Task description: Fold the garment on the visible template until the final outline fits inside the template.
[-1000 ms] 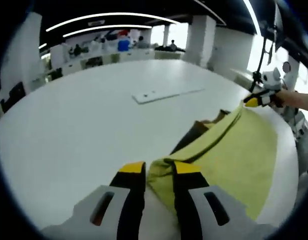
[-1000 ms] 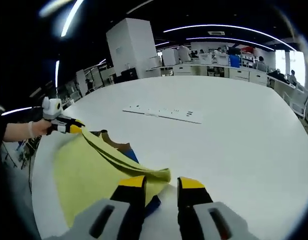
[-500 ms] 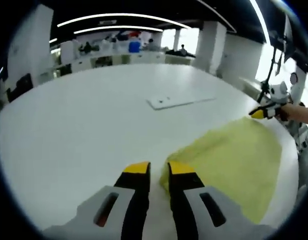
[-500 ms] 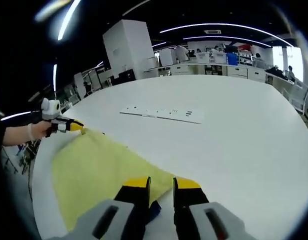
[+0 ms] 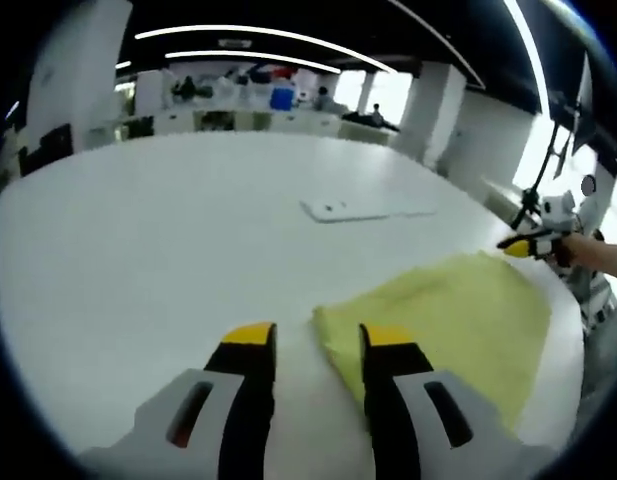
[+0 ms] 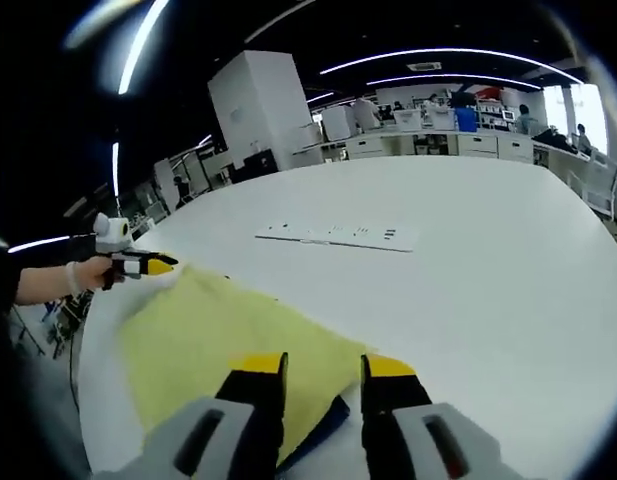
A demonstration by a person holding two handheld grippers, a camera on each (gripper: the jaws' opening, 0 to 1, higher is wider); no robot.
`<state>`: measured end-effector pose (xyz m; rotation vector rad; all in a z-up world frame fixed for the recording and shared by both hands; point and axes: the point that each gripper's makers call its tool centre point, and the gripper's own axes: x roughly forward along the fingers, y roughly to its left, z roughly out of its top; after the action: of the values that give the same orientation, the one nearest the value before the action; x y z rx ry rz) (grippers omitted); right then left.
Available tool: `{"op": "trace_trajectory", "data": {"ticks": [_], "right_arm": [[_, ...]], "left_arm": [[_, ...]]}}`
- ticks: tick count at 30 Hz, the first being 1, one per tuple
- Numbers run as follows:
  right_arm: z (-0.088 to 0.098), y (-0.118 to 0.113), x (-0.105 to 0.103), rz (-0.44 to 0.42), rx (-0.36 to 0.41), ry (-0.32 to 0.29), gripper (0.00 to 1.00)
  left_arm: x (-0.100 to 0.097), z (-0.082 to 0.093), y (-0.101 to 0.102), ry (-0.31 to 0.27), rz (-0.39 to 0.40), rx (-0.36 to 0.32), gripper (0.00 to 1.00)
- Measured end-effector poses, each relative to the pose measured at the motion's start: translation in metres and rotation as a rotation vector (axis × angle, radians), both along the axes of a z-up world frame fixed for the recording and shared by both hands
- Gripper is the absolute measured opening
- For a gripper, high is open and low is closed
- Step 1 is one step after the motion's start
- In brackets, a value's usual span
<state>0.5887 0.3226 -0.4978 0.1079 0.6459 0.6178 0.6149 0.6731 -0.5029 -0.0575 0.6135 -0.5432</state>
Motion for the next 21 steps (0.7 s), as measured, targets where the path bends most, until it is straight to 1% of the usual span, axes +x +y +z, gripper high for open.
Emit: {"op": "trace_trajectory", "data": {"ticks": [2,4,6,7,8,9,11,12,13,14,16,18,21], "right_arm": [[0.000,0.000,-0.005,0.003,0.001,0.001,0.35],[0.002,-0.001,-0.010,0.003,0.009,-0.003,0.41],[0.004,-0.001,-0.015,0.006,0.009,-0.010,0.50],[0.005,-0.001,-0.017,0.009,0.007,-0.017,0.54],[0.007,0.000,-0.019,0.010,0.008,-0.023,0.61],[0.007,0.000,-0.020,0.011,0.007,-0.025,0.67],[0.011,0.000,-0.023,0.015,0.005,-0.035,0.80],[0.013,0.001,-0.025,0.026,-0.007,-0.053,0.84],[0.015,0.001,-0.027,0.027,-0.011,-0.065,0.87],[0.017,0.001,-0.030,0.028,-0.007,-0.060,0.90],[0.020,0.003,-0.035,0.039,-0.002,-0.067,0.91],[0.023,0.003,-0.041,0.051,-0.009,-0.070,0.91],[0.026,0.003,-0.051,0.064,-0.015,-0.070,0.91]], "left_arm": [[-0.004,0.002,-0.002,-0.006,-0.013,-0.015,0.43],[-0.007,0.004,-0.004,-0.006,-0.022,-0.028,0.55],[-0.010,0.007,-0.006,-0.010,-0.036,-0.040,0.64],[-0.012,0.008,-0.006,-0.013,-0.046,-0.035,0.67],[-0.014,0.010,-0.008,-0.021,-0.062,-0.031,0.70],[-0.016,0.010,-0.009,-0.015,-0.072,-0.033,0.73],[-0.020,0.013,-0.012,-0.008,-0.086,-0.066,0.81],[-0.023,0.014,-0.013,-0.002,-0.099,-0.069,0.83],[-0.025,0.015,-0.013,-0.010,-0.102,-0.065,0.86],[-0.027,0.016,-0.012,-0.013,-0.107,-0.057,0.88],[-0.033,0.016,-0.013,-0.003,-0.123,-0.062,0.90],[-0.042,0.018,-0.014,0.005,-0.143,-0.072,0.90],[-0.051,0.020,-0.013,0.007,-0.154,-0.080,0.90]]}}
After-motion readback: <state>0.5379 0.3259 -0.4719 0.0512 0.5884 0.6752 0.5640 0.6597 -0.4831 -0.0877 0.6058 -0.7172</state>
